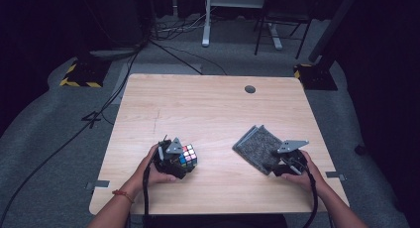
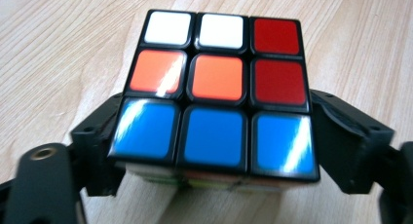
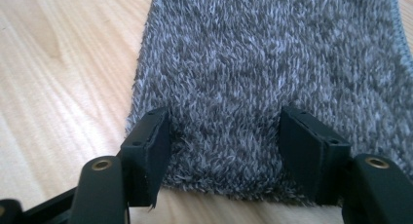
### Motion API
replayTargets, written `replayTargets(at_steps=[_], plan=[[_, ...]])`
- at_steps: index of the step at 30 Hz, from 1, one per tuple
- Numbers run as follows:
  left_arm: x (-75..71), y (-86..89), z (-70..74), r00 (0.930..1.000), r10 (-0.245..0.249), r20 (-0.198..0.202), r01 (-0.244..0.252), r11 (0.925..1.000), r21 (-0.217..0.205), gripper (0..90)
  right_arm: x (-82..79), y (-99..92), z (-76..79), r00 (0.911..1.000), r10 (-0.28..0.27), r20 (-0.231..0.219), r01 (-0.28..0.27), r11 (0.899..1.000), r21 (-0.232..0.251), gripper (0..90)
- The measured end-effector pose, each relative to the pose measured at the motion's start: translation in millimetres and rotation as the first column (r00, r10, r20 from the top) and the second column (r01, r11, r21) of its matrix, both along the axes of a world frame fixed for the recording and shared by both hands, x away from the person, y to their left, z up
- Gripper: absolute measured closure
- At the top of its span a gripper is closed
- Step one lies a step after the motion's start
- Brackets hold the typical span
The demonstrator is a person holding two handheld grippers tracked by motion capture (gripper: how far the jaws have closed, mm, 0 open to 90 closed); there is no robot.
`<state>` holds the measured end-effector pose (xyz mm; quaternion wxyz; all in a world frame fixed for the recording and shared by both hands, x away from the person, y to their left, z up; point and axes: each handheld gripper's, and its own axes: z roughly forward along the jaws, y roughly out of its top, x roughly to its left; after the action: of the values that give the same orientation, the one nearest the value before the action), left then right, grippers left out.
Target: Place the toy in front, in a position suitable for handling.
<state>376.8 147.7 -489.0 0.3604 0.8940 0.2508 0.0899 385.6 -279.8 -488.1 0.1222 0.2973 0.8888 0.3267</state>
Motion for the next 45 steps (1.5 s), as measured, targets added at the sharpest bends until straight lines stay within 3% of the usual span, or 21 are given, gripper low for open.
replayTargets(at_steps=[2,4,8,11,15,16,17,19,22,28,33,38,40,42,45], plan=[[0.0,-0.8,-0.5,0.9999,-0.007,0.009,0.006,0.9998,0.020,21.2,-4.7,2.2,1.4,0.9997,0.025,0.003,-0.025,1.000,-0.007,36.2],[1.5,3.2,-0.5,1.0000,-0.006,0.003,0.006,1.0000,0.004,23.9,-6.5,2.3,3.3,0.9989,0.038,0.028,-0.038,0.999,-0.004,36.2],[2.9,5.4,-1.0,1.0000,-0.006,-0.001,0.006,1.0000,-0.008,29.0,-2.4,2.8,11.3,0.9973,0.047,0.057,-0.050,0.997,0.058,31.2],[2.6,4.8,-0.4,0.9997,-0.022,0.003,0.022,0.9997,-0.001,31.7,1.0,4.8,13.6,0.9972,0.037,0.065,-0.042,0.996,0.073,28.2],[1.6,1.1,-0.2,0.9980,-0.064,0.000,0.064,0.9980,0.000,32.4,12.7,10.6,3.9,0.9953,-0.016,0.096,0.017,1.000,-0.007,21.4],[1.4,0.0,-0.2,0.9978,-0.067,0.001,0.067,0.9977,0.001,32.4,12.7,10.6,3.9,0.9953,-0.016,0.096,0.017,1.000,-0.007,21.4],[1.3,-1.4,0.1,0.9973,-0.074,0.004,0.074,0.9973,0.004,32.5,19.0,10.8,-3.6,0.9964,-0.043,0.073,0.045,0.999,-0.027,15.5],[1.0,-4.6,-0.1,0.9969,-0.079,0.005,0.079,0.9969,0.004,32.4,22.6,4.7,-7.3,0.9982,-0.050,0.033,0.049,0.998,0.029,15.4],[1.6,-8.8,-0.5,0.9959,-0.091,0.003,0.091,0.9959,-0.003,32.4,21.8,2.6,-9.5,0.9979,-0.043,0.048,0.040,0.998,0.047,15.5],[3.1,-16.9,-0.2,0.9948,-0.101,0.004,0.101,0.9948,0.005,32.6,22.5,3.7,-8.4,0.9990,-0.035,0.026,0.034,0.999,0.036,15.9],[4.5,-22.7,-1.0,0.9950,-0.100,0.001,0.100,0.9950,-0.005,32.6,19.7,3.1,-7.0,0.9996,-0.023,0.015,0.022,0.999,0.043,23.7],[4.2,-29.2,-1.5,0.9947,-0.103,0.000,0.103,0.9945,-0.020,31.5,10.5,-1.0,-4.5,0.9996,0.022,0.015,-0.023,0.998,0.055,43.0],[5.6,-30.6,-2.1,0.9943,-0.107,-0.007,0.107,0.9941,-0.021,31.1,8.6,-2.0,-4.8,0.9994,0.029,0.019,-0.030,0.998,0.061,45.5],[7.8,-34.5,-2.5,0.9944,-0.101,-0.029,0.100,0.9937,-0.052,29.4,4.6,-4.3,-4.3,0.9988,0.044,0.019,-0.045,0.997,0.065,53.5],[8.1,-38.5,-2.7,0.9934,-0.111,-0.027,0.110,0.9928,-0.047,28.4,2.5,-4.8,-4.1,0.9985,0.050,0.023,-0.052,0.996,0.066,57.8]])
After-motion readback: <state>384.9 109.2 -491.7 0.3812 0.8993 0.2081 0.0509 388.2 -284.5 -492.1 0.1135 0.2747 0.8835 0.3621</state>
